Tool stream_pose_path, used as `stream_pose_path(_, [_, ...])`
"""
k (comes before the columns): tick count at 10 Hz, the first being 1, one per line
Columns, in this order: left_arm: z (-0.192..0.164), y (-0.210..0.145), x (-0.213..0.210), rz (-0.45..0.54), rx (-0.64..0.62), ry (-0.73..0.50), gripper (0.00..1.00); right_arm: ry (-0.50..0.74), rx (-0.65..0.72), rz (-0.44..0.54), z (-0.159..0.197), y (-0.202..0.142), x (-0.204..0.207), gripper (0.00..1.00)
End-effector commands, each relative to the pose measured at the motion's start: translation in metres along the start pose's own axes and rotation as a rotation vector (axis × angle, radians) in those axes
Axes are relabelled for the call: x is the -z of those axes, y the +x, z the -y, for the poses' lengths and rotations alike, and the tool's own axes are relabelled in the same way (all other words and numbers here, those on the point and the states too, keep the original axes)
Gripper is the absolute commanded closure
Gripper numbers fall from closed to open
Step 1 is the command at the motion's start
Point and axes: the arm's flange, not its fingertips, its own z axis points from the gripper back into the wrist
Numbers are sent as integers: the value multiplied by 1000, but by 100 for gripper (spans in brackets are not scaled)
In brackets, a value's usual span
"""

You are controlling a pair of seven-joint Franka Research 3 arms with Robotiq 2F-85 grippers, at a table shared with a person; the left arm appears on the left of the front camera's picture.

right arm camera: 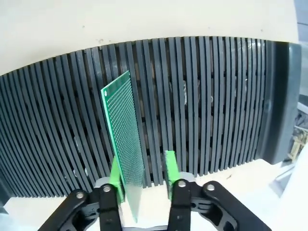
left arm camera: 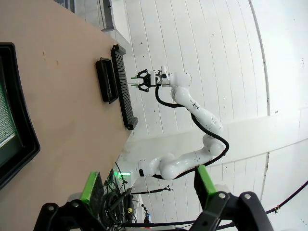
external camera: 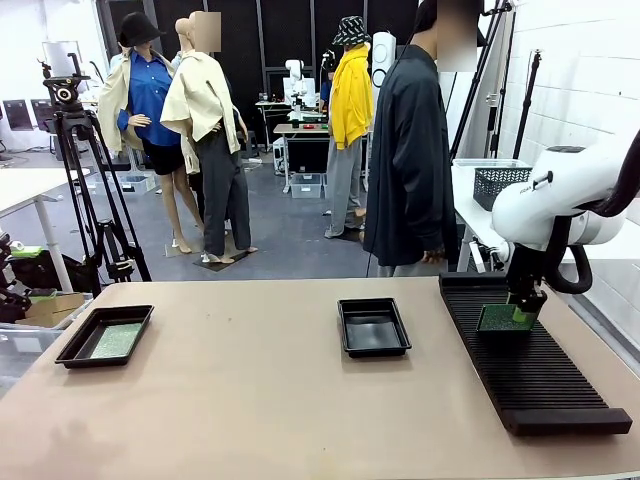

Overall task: Inspect and transfer BCBs to ESD trays.
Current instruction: Pick up the Blank PCB from the PCB Rack and place it in the right ESD tray.

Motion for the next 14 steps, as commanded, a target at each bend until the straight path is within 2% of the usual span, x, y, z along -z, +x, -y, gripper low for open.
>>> stream_pose_path(1, [2,1,-1,3,6,-1,0,27,-16,40,13,-6,0,74])
stream_pose_path(5, [2,1,-1,3,6,-1,0,57,-1,39,27,-7,-2,98])
stream_pose_path(10, [2,1,-1,3,6,-1,0,84,0,38,31,0,-11,100])
stream_pose_path(14, [2,1,-1,3,6,-1,0,135,-3,-4,29,12,-54,100])
